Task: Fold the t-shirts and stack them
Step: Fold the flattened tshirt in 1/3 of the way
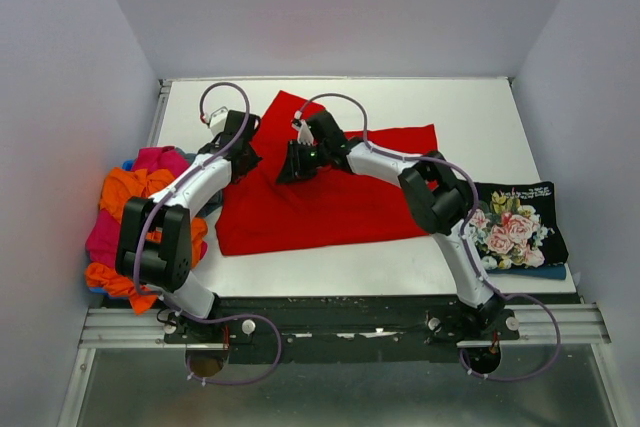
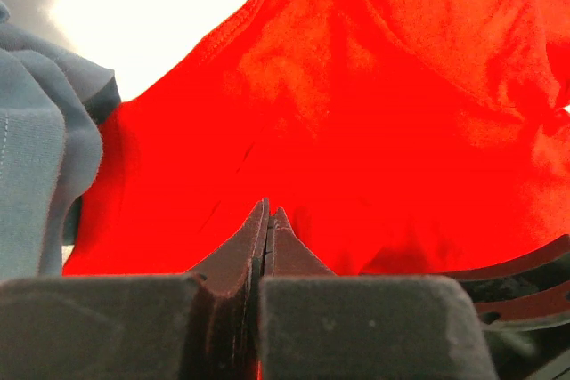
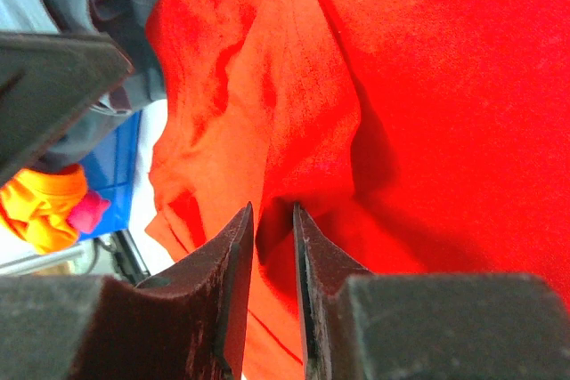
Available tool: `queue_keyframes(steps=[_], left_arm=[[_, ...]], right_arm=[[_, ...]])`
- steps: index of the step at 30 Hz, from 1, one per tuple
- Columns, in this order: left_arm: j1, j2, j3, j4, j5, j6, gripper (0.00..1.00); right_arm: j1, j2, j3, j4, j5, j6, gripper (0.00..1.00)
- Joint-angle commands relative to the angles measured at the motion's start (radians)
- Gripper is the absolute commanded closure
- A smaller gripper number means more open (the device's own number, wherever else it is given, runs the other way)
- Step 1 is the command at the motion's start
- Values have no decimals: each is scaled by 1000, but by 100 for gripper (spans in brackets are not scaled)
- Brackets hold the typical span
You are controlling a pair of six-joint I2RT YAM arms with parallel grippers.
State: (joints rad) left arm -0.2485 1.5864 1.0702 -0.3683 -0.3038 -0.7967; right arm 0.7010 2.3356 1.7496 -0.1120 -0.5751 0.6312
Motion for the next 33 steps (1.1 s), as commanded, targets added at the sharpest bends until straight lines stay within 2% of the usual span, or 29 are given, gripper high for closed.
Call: queue_keyframes(steps=[1, 9, 13, 15, 20, 26, 30, 33], left_arm=[[6, -28, 33, -37, -37, 45, 100], [43, -16, -13, -18, 29, 36, 100], [60, -16, -23, -11, 54, 40, 100], [60, -13, -29, -6, 66, 42, 100], [60, -16, -73, 32, 92, 33, 100], [58, 6, -69, 107, 195, 65, 100], [46, 26, -38, 146, 259, 91, 87], [3, 30, -4, 160, 258, 125, 68]], right_arm=[[51, -57, 7, -43, 83, -137, 68], [127, -131, -73, -15, 159, -264, 67], [161, -171, -125, 18, 196, -314, 59], [164, -171, -140, 23, 187, -317, 56], [164, -194, -170, 43, 146, -308, 56], [120, -255, -217, 64, 259, -219, 55], [25, -326, -396, 282, 207, -95, 57], [-12, -373, -487, 353, 222, -50, 60]])
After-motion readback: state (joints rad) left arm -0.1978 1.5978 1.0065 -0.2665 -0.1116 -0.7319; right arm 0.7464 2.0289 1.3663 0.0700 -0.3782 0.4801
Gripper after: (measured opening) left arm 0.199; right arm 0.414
